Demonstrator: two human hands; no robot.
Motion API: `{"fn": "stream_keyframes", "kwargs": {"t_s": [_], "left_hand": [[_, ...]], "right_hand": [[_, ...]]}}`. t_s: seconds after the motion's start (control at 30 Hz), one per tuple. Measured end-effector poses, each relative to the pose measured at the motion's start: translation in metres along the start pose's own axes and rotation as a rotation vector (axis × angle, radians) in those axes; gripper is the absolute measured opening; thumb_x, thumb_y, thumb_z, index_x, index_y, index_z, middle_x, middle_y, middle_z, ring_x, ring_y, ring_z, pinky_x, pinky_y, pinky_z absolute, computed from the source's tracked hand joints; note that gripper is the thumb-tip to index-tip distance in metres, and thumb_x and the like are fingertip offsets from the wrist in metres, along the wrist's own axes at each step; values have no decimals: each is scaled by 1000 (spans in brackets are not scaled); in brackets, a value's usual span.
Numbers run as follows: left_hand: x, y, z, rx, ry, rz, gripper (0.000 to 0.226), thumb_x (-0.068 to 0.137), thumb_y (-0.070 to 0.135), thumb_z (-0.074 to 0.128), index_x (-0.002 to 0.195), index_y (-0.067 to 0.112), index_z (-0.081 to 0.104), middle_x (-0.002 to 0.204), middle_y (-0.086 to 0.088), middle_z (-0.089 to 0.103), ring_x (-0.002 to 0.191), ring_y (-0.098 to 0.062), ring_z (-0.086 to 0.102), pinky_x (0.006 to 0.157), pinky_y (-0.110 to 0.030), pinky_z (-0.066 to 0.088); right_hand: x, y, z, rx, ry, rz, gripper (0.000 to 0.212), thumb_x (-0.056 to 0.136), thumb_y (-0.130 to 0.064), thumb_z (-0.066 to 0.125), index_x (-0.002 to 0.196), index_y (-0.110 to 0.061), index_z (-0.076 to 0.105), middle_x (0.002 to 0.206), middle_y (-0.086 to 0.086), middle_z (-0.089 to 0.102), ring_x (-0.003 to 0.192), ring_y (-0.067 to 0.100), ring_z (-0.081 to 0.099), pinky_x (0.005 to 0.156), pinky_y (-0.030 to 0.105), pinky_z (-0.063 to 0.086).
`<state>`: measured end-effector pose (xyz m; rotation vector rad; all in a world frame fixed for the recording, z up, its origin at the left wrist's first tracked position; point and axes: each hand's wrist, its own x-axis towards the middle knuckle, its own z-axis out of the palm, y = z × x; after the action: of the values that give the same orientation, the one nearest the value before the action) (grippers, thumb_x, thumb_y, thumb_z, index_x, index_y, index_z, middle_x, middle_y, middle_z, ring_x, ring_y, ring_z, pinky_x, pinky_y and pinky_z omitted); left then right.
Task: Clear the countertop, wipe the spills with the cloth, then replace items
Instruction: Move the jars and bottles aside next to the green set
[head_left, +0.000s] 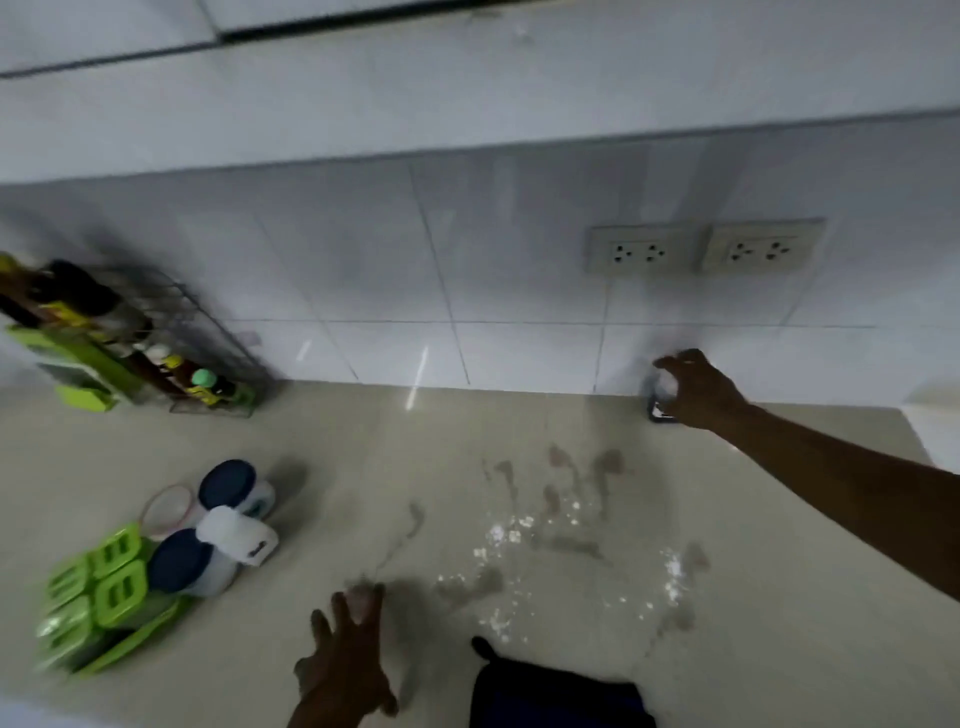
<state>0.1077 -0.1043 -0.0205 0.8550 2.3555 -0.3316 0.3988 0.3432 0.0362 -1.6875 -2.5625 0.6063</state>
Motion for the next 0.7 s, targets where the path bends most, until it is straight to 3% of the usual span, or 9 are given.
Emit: {"fn": "stream_keyframes", "kwargs": {"t_s": [0.1,0.2,0.33,0.47,0.6,0.7], "left_hand": [[-4,-21,14,-115,15,-6,143,66,37,100,167,52,-1,174,3,-4,163,-34,11,109,-57,56],[-10,-30,22,-153,50,64,135,64,36,101,164,54,11,170,10,3,160,-32,17,100,-58,60],[-15,-31,22,-50,67,221,127,79,34,94,165,61,4,178,12,-11,167,-31,-2,102,-61,58],[-16,-29,13,-12,54,244,125,77,33,95,167,56,10,176,6,-2,162,-37,7,101,-66,58],[-14,-42,18,-10,75,245,124,70,36,99,165,54,20,171,6,9,158,-36,15,96,-64,60],[-16,-41,23,-18,53,223,126,68,43,99,165,51,19,172,2,7,159,-37,12,101,-65,56]], "right_hand": [[8,2,14,-4,95,-43,35,88,-14,77,122,-17,67,123,12,48,103,41,67,87,37,50],[3,3,18,5,147,-49,29,85,-6,74,110,-20,68,107,5,40,97,43,65,81,35,43],[-22,-23,17,4,149,-130,34,84,-13,80,115,-19,67,109,11,46,99,44,65,81,36,45],[-61,-81,24,39,159,-231,41,78,-27,90,114,-21,72,108,17,57,100,43,65,84,43,53],[-108,-165,48,84,40,-357,47,72,-30,94,115,-24,76,100,10,56,100,35,64,85,37,51],[-138,-222,73,116,-62,-402,49,70,-30,94,115,-25,77,101,7,58,102,31,64,91,39,54]]}}
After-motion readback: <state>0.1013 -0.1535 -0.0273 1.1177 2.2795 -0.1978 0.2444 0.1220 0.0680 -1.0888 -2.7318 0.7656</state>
